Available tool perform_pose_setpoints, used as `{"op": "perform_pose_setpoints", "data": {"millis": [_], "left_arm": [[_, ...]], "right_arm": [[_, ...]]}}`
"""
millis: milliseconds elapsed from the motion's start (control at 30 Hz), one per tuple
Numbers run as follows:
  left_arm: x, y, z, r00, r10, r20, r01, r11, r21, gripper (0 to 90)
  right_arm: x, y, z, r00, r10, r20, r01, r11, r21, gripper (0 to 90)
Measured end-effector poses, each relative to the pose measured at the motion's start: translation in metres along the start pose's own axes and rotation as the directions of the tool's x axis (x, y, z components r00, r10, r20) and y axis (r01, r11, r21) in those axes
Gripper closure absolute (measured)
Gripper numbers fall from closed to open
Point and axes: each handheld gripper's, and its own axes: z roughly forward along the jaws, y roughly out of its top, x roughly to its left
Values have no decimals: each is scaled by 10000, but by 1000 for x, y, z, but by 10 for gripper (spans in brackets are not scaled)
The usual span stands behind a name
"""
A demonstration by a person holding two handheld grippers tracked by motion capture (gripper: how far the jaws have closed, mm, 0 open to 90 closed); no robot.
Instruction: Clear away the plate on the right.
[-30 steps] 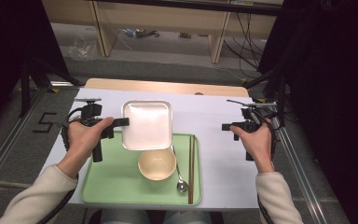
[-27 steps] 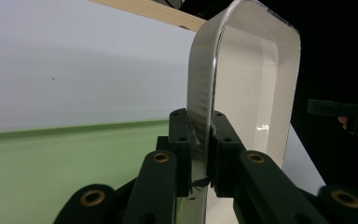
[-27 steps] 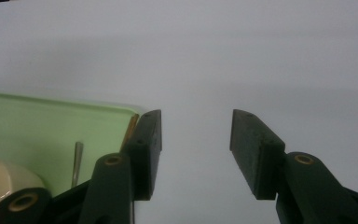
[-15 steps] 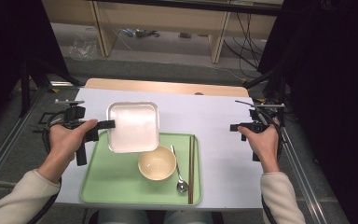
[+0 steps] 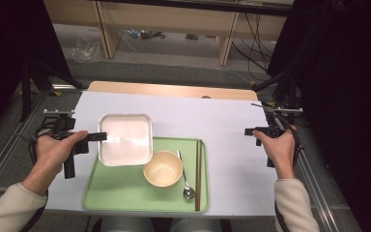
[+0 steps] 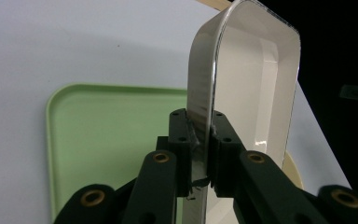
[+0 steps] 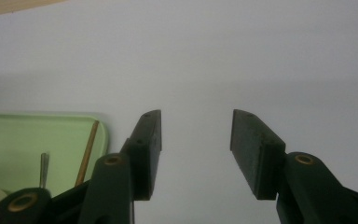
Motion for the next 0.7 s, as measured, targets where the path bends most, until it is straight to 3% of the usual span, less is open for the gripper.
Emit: {"op": "perform_pose_setpoints", "data": {"millis": [133,300,367,433,533,567,633,700], "left_arm": [[8,-1,-4,10000,-85,2,85,9997,211,811],[19,-5,-6,9996,-157,-224,166,9990,404,811],[24,-8,-5,9992,-218,-321,236,9983,542,811],[29,-10,-3,9988,-254,-428,282,9975,650,811],[36,-13,1,9981,-267,-549,311,9962,811,811],[36,-14,2,9975,-363,-606,414,9956,841,811],[39,-15,5,9969,-364,-692,429,9946,944,811],[41,-16,7,9964,-365,-771,445,9935,1051,811]], "right_arm": [[-1,-1,0,9998,144,-106,-145,9999,-29,542],[0,-1,-1,9997,242,82,-242,9997,-18,541],[2,0,-1,9976,673,-152,-675,9976,-136,541],[2,0,-1,9977,670,-91,-671,9977,-122,541],[-1,-1,-1,9998,206,84,-206,9998,11,541],[0,-1,0,9997,210,110,-210,9998,26,541],[2,-1,1,9977,651,-179,-653,9978,-100,541],[2,-1,1,9985,537,-115,-538,9985,-105,542]]}}
